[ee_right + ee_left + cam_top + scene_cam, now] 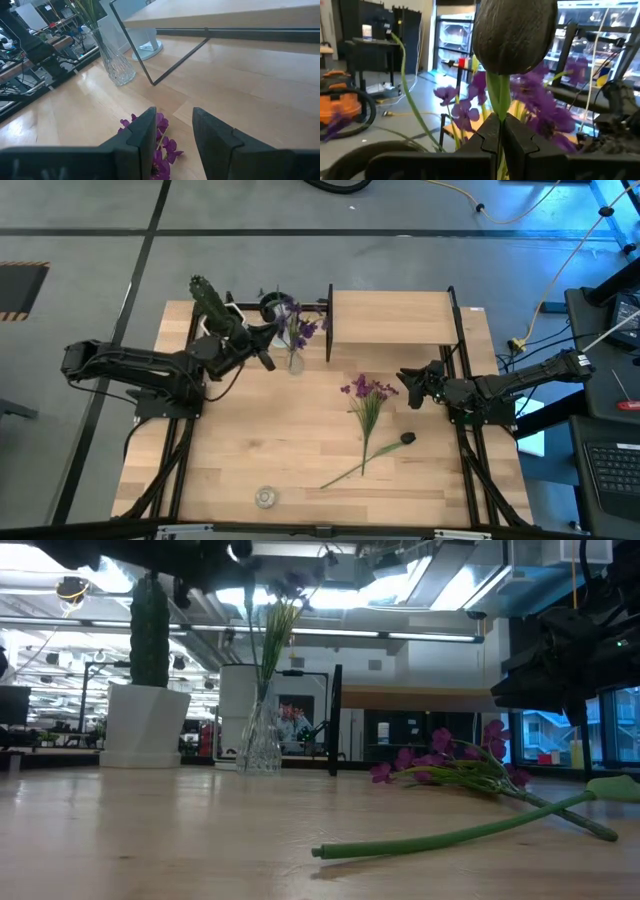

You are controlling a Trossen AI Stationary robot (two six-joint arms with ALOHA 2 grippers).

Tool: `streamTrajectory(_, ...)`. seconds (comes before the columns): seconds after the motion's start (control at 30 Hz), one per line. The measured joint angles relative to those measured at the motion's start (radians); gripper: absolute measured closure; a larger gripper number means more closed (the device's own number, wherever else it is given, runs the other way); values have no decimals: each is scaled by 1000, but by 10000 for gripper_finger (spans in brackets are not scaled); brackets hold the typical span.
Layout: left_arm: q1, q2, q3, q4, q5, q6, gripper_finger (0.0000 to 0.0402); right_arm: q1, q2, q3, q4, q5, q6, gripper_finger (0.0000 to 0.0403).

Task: Pick and place flowers into a vace then onto a shelf
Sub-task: Put the left black flower into the top transparent vase

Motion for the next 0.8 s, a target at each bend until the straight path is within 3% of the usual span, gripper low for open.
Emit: streamTrajectory(0.8, 15, 176, 0, -5, -27, -102, 394, 0, 0, 0, -1, 0, -3, 273)
